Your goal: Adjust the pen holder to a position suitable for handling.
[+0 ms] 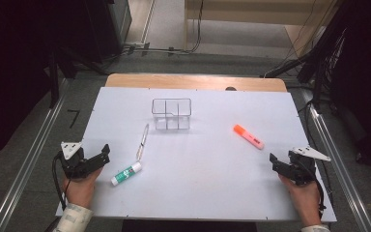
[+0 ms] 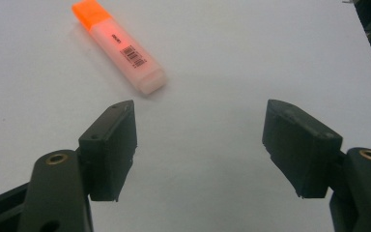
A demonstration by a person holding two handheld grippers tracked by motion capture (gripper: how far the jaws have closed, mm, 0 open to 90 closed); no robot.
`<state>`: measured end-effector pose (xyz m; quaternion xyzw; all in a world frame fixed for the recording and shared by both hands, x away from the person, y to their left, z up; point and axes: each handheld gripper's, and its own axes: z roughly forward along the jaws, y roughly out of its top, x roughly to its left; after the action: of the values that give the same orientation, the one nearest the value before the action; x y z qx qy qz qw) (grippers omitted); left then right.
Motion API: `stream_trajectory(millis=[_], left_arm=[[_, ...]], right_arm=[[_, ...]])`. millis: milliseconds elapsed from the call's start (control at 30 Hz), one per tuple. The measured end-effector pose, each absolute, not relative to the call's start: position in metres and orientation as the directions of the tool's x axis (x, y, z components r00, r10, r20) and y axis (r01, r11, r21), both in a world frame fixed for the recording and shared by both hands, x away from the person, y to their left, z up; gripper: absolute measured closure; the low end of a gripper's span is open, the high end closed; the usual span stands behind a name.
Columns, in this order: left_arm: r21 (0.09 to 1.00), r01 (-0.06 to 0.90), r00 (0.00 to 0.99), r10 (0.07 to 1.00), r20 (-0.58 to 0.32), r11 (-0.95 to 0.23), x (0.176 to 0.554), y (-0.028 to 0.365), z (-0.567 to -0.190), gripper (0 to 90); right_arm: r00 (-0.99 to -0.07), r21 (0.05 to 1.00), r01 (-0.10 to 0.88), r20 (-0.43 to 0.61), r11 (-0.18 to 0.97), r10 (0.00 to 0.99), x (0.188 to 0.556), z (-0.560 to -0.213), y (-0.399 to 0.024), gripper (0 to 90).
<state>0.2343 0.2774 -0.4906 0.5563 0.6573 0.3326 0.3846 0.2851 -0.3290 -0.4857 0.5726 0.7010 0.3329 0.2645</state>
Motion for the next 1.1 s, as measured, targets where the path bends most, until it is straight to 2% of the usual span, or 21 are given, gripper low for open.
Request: stream_trajectory(millis=[333,667,800,867,1033,1100], left_arm=[[0.856,0.479,-0.081,0.981,-0.175,0.192,0.239,0.274,-0.487,7.1],[0.842,0.517,-0.055,0.988,-0.147,0.155,0.261,0.263,-0.485,7.2],[0.857,0.491,-0.038,0.987,-0.156,0.154,0.272,0.258,-0.477,16.7],[0.867,0.476,-0.011,0.987,-0.162,0.148,0.279,0.253,-0.472,25.8],[0.870,0.476,0.039,0.986,-0.165,0.127,0.296,0.236,-0.466,45.5],[0.873,0.478,0.067,0.987,-0.147,0.097,0.311,0.221,-0.464,51.2]], right_arm=[[-0.224,0.784,0.606,0.009,0.132,0.975,0.291,-0.480,-0.320,26.2],[-0.317,0.796,0.562,-0.043,0.225,0.947,0.316,-0.470,-0.272,25.8],[-0.363,0.797,0.545,-0.055,0.259,0.930,0.332,-0.466,-0.243,30.0],[-0.387,0.800,0.529,-0.071,0.284,0.919,0.338,-0.465,-0.229,33.1],[-0.429,0.797,0.511,-0.087,0.321,0.899,0.356,-0.465,-0.197,48.4],[-0.441,0.799,0.514,-0.065,0.311,0.895,0.363,-0.464,-0.190,57.5]])
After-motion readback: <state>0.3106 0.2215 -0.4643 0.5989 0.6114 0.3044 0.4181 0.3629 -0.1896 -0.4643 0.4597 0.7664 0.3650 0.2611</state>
